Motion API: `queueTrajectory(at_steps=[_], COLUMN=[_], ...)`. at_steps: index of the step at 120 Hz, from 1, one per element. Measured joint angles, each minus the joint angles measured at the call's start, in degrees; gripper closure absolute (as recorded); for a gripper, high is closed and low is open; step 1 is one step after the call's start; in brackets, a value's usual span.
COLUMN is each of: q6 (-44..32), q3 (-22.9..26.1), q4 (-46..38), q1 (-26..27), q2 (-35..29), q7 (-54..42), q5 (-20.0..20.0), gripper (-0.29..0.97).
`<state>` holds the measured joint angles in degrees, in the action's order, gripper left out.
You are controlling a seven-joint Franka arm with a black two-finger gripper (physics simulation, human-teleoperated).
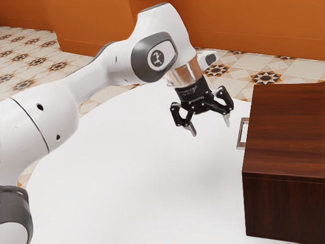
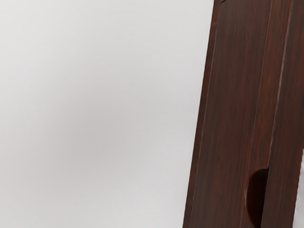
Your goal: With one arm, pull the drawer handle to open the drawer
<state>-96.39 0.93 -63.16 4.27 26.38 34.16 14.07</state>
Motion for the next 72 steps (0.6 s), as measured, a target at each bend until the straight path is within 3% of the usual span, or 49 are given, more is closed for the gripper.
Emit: queueTrajectory(at_steps=[72], q6=[-3.8], q3=[2.4], q4=[0.1], q1=[0.3], q2=[1.4], q7=[3.3], q5=[0.2], gripper=[0.03])
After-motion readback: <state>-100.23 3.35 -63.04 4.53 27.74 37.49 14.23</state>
